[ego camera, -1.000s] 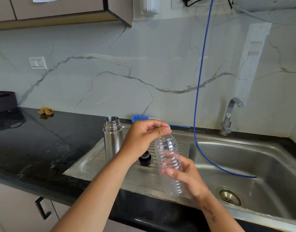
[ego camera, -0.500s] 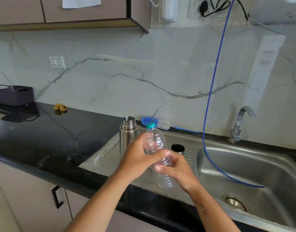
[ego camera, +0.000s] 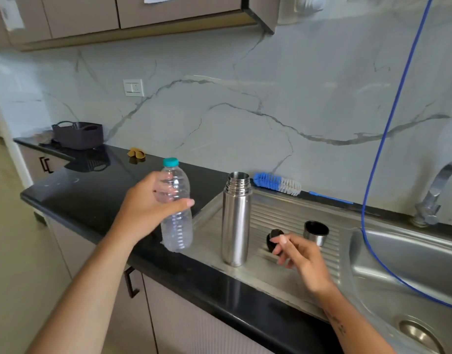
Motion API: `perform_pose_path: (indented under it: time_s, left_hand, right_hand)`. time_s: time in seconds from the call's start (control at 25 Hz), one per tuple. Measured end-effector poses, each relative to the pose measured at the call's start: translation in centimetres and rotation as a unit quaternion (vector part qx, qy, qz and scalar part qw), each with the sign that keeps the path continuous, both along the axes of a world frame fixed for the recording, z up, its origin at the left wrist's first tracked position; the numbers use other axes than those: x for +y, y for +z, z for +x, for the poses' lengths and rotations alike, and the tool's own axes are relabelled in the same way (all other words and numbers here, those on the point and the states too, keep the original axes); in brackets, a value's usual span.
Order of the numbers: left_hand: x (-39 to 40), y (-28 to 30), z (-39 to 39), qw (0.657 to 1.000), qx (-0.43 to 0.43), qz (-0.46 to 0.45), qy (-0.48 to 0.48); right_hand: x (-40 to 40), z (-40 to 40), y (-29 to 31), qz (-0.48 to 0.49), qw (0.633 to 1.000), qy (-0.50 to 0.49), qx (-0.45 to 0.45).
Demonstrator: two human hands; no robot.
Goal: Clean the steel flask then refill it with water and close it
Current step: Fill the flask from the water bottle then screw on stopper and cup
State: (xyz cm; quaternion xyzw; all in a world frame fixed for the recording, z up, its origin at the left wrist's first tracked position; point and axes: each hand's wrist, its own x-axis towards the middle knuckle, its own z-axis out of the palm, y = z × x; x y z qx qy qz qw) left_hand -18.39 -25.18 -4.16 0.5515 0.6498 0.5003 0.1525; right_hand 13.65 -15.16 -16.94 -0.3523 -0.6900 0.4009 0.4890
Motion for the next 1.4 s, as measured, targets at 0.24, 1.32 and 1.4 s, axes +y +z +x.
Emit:
perform_pose_path:
  time_s: [0.24,1.32,1.4]
  left_hand:
    - [9.1,-1.9,-3.7,0.993,0.017,0.002,0.116]
    - [12.5,-5.0,-4.6,0.980,0.016,-0.006,0.199]
    - [11.0,-4.9,-3.2,0.952,0.089,0.089,0.280]
  right_hand:
    - [0.7,0.1,-0.9,0.037,0.997,-0.022,-0.071]
    - [1.7,0.2,-1.7,0.033,0.990,-0.072,-0.116]
    - [1.7,0.2,-1.7,0.034,0.989,-0.076,-0.121]
